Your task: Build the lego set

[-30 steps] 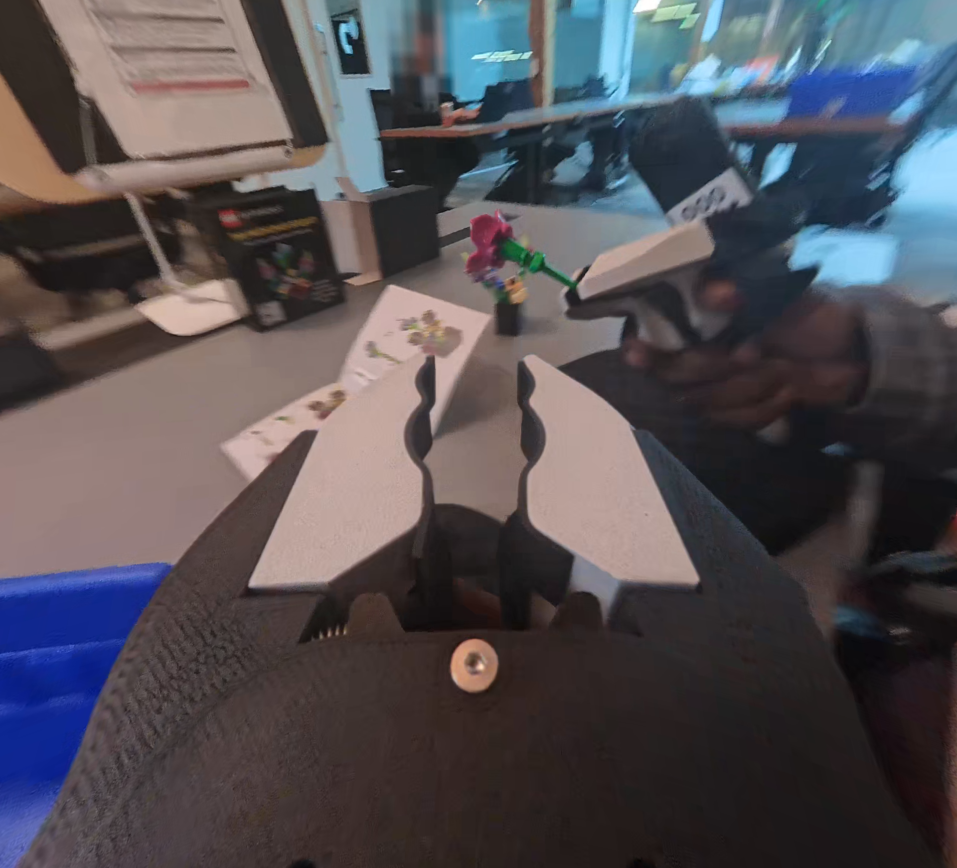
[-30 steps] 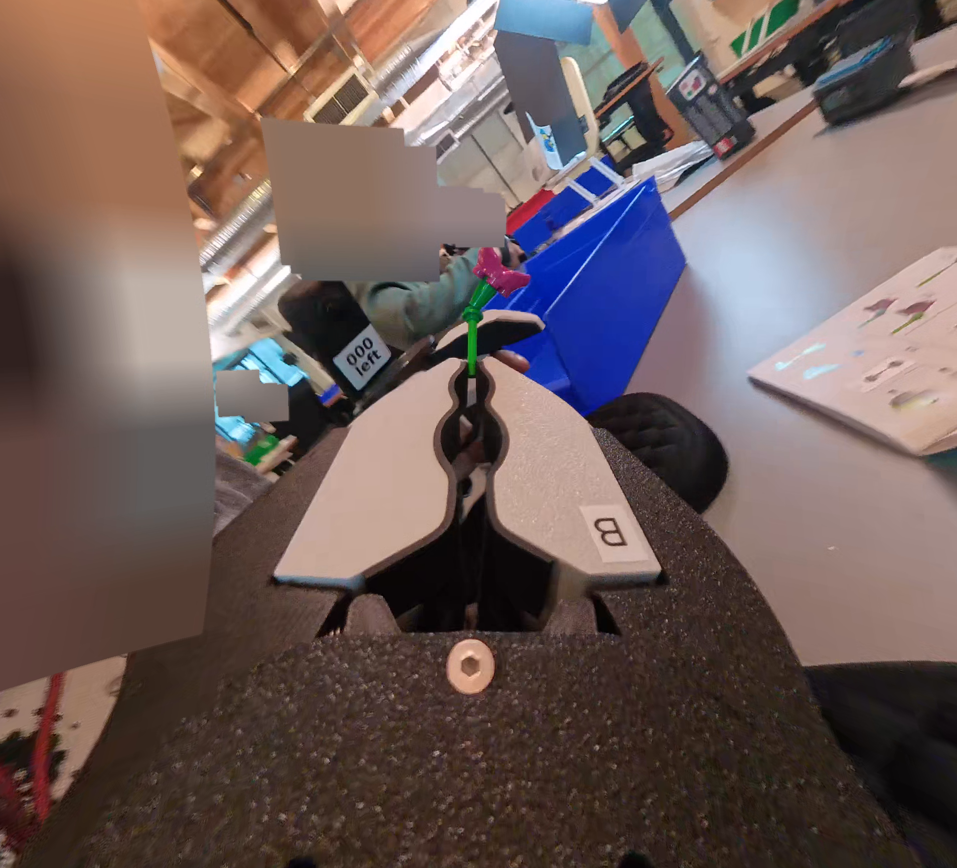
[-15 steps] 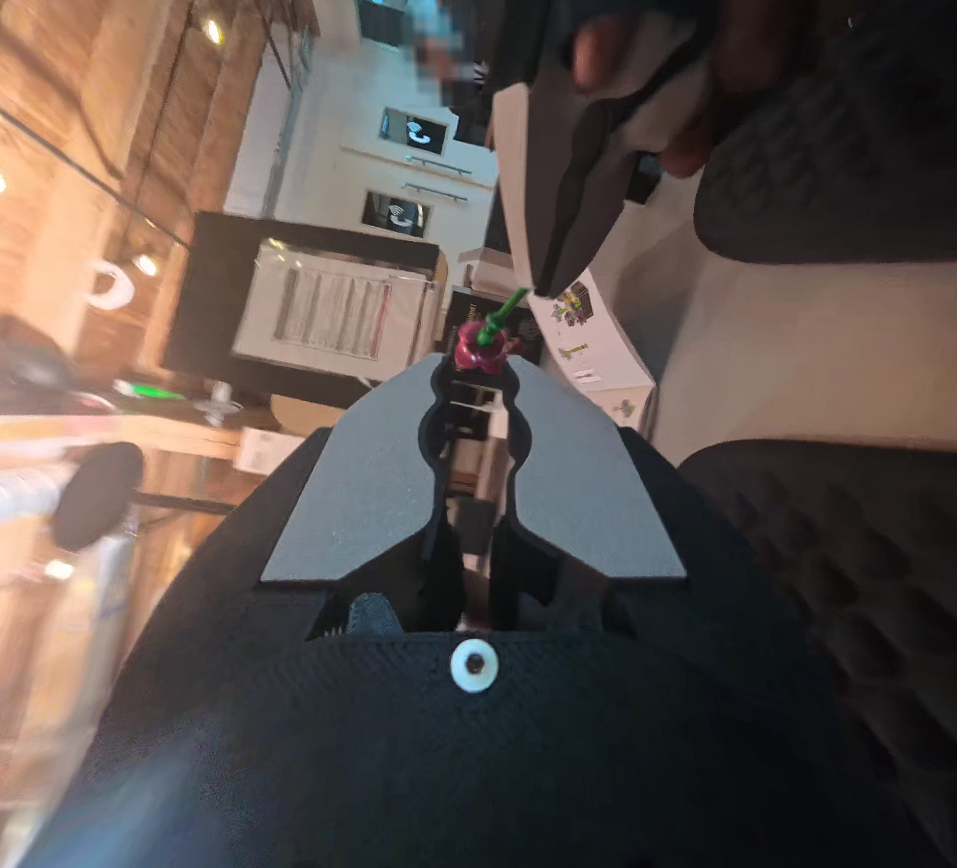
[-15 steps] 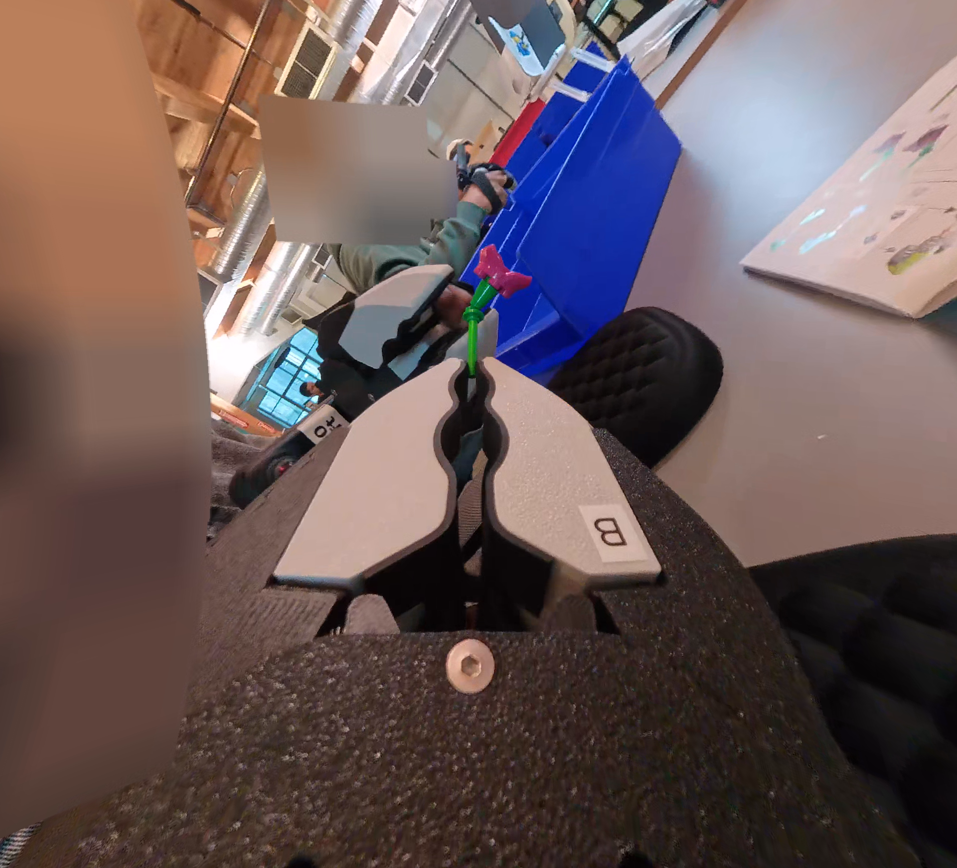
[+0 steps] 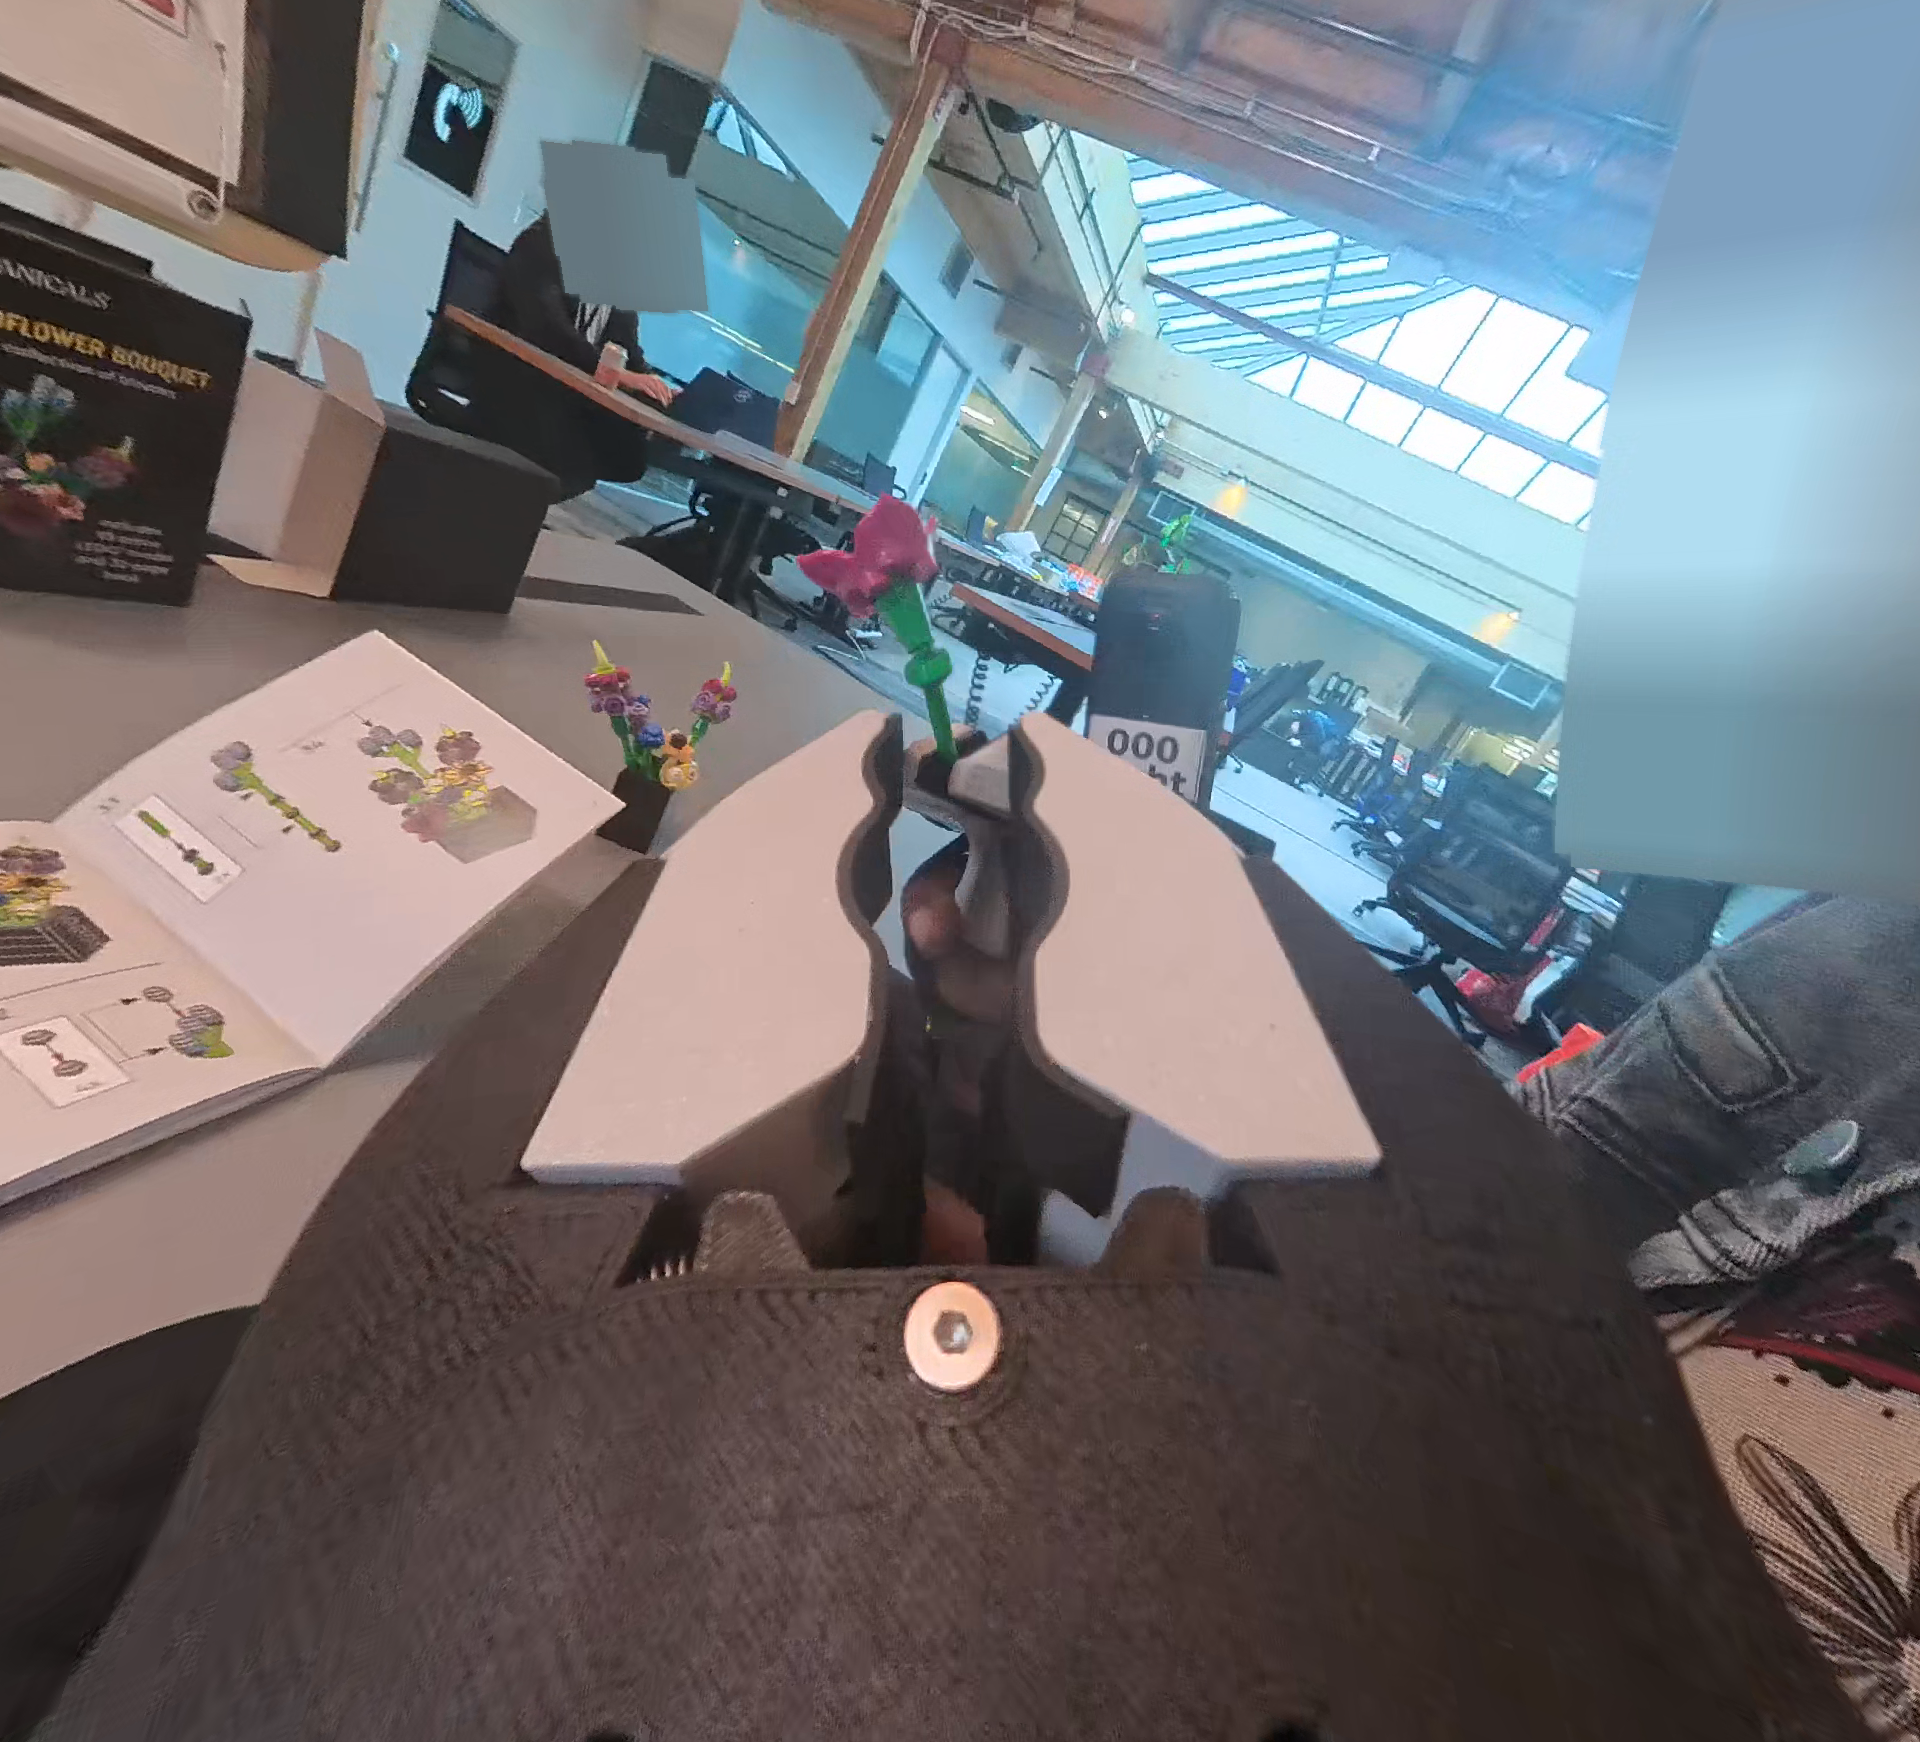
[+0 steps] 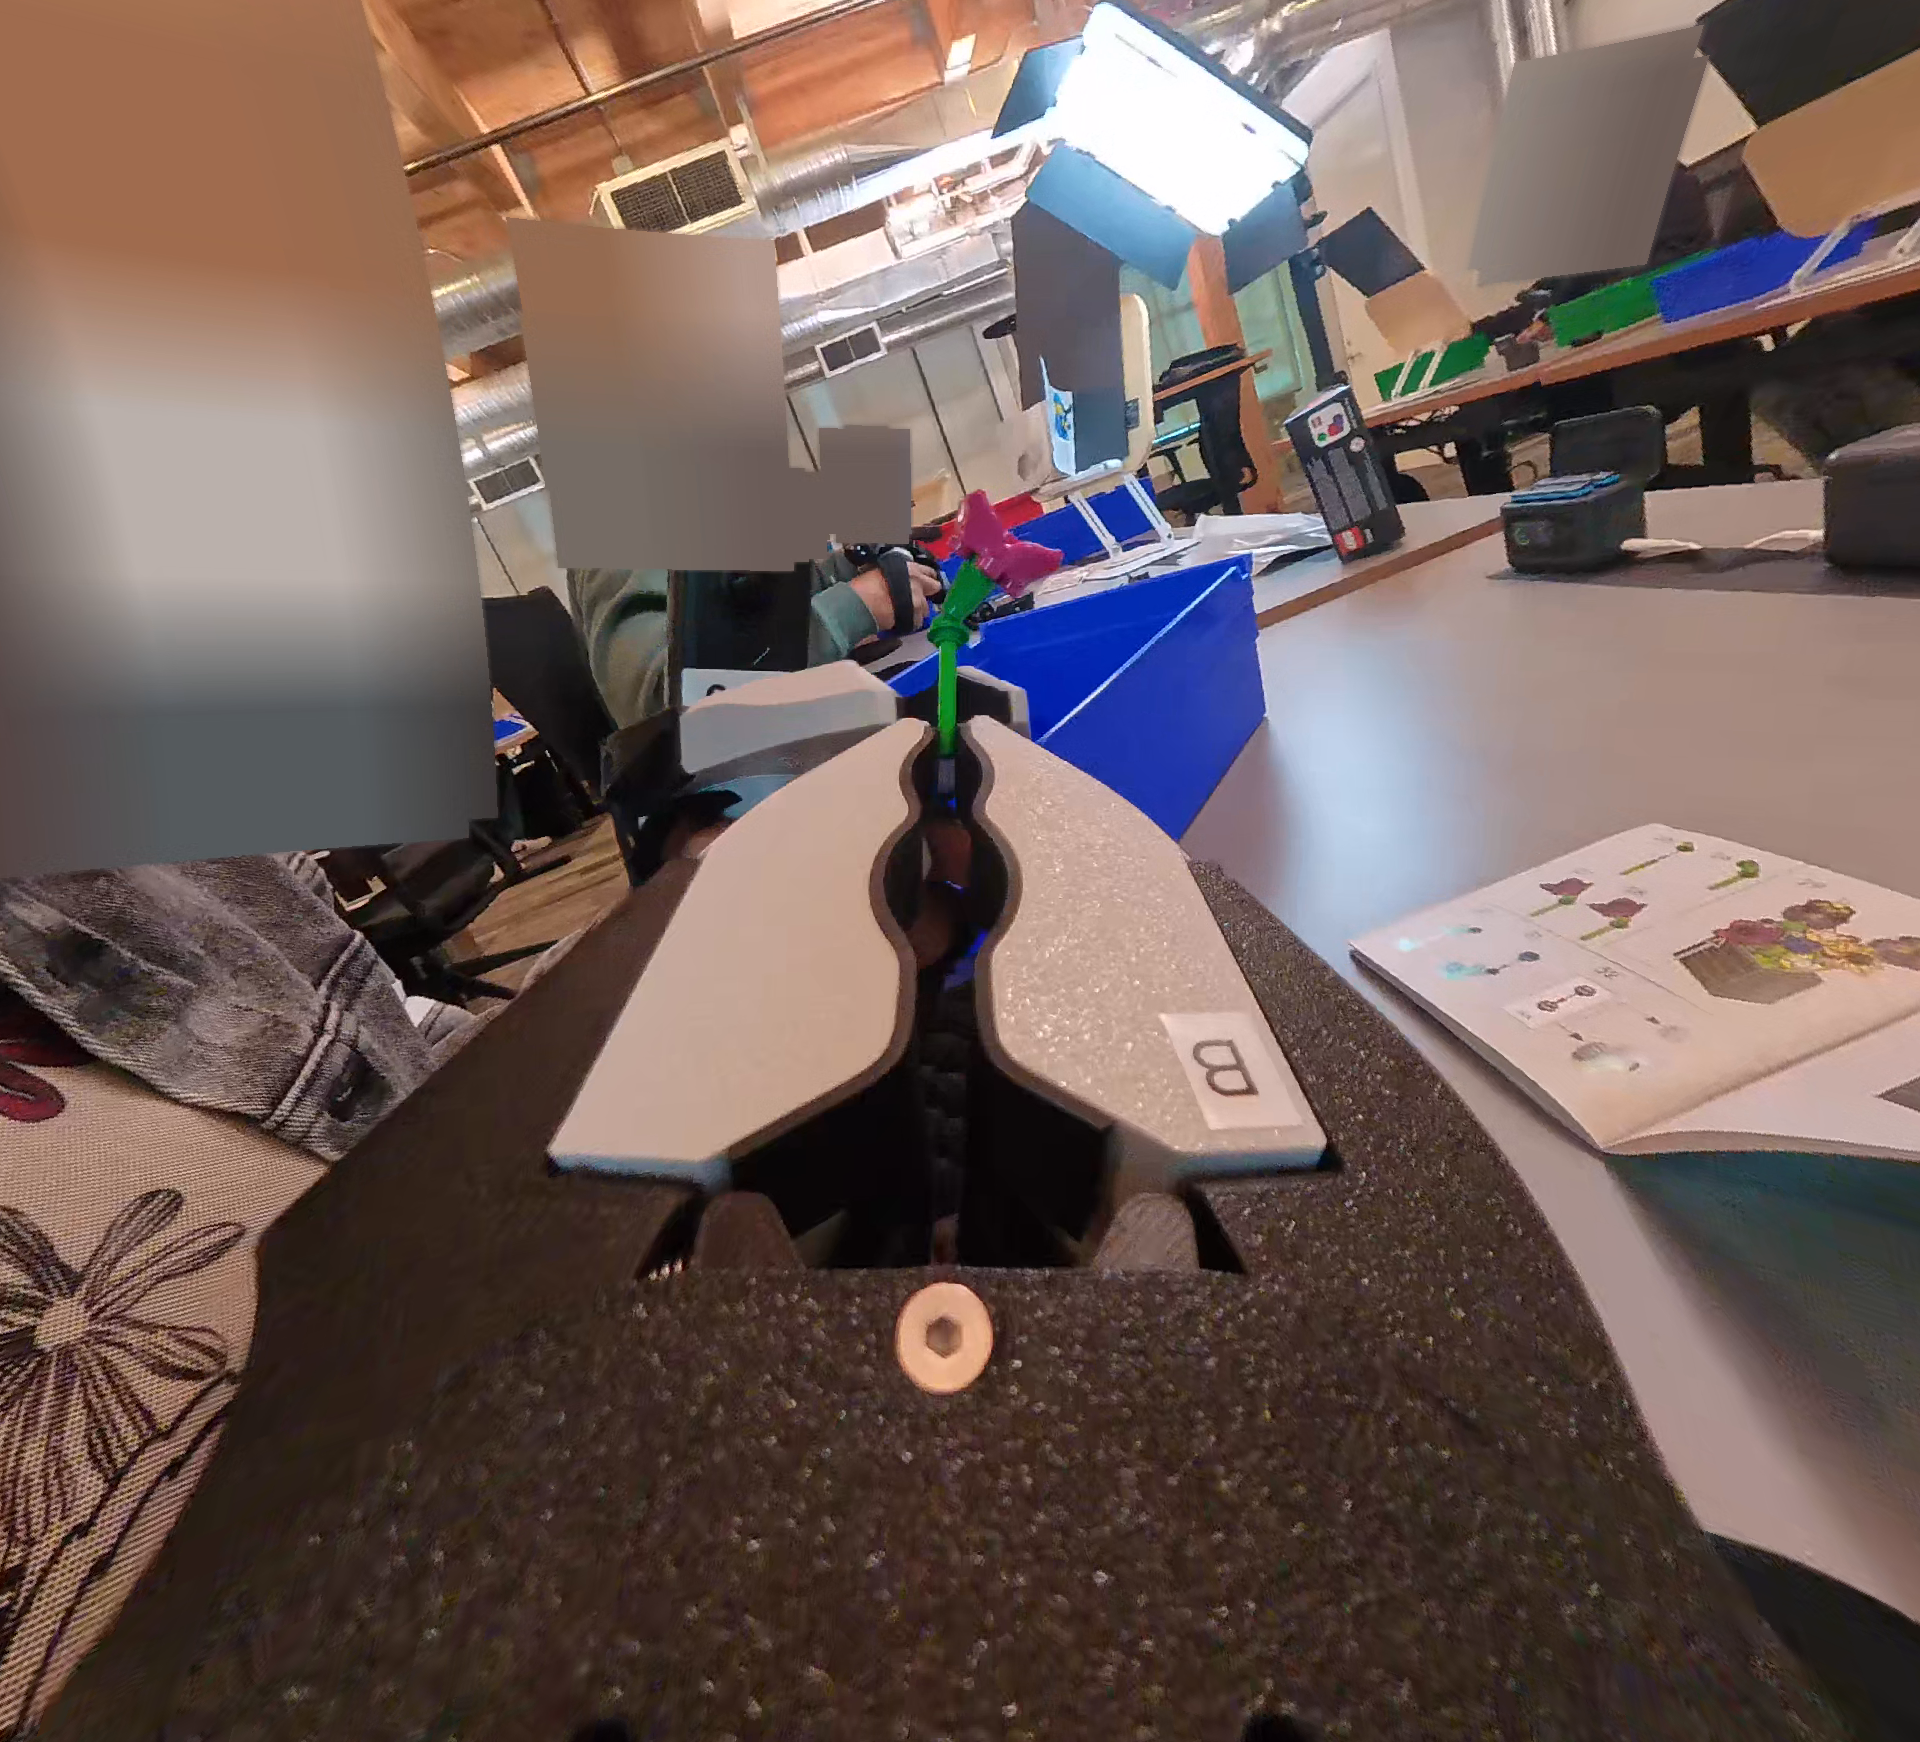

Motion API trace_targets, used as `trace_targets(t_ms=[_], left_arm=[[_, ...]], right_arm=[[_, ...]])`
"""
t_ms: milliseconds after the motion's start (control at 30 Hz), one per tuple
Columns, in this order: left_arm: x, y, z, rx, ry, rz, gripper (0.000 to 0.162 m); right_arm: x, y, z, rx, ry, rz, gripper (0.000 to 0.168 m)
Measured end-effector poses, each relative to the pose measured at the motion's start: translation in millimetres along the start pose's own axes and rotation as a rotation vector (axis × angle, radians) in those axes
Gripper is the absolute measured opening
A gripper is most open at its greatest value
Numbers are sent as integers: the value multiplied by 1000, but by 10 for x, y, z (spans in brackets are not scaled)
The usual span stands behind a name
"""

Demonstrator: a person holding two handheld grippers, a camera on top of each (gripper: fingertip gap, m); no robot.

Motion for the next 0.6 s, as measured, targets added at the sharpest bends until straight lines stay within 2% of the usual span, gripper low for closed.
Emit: trace_targets(t_ms=[100, 133, 167, 267, 333, 400, 500, 600], left_arm=[[5, -11, 15, -8, 30, 7, 15], [4, -14, 27, -16, 47, 8, 5], [6, -11, 32, -17, 59, 14, 4], [11, 16, 43, -10, 83, 15, 3], [35, 10, 82, -35, 34, -8, 3], [122, 7, 136, -5, -123, -63, 4], [246, 31, 176, 113, -522, -306, 3], [219, 48, 108, 168, -684, -450, 3]], right_arm=[[16, -5, 2, 10, -22, 16, 3], [24, 0, -1, 22, -29, 23, 3], [30, 4, -2, 33, -31, 31, 3], [37, 19, 8, 66, -30, 46, 3], [-16, 44, 33, 132, 15, 31, 8], [-105, 36, 104, 163, 147, 8, 17], [-48, -65, 123, 113, 370, 55, 16], [115, -81, -82, 130, 467, 142, 16]])
Point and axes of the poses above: each gripper's, where its closed fingertips meet, z back along the fingers, y out of its underside, x = y × z across the jaws, the point moved 7 cm from there along z, back along the fingers, and after that the axes turned 15 degrees about x, right-handed, at the moved point
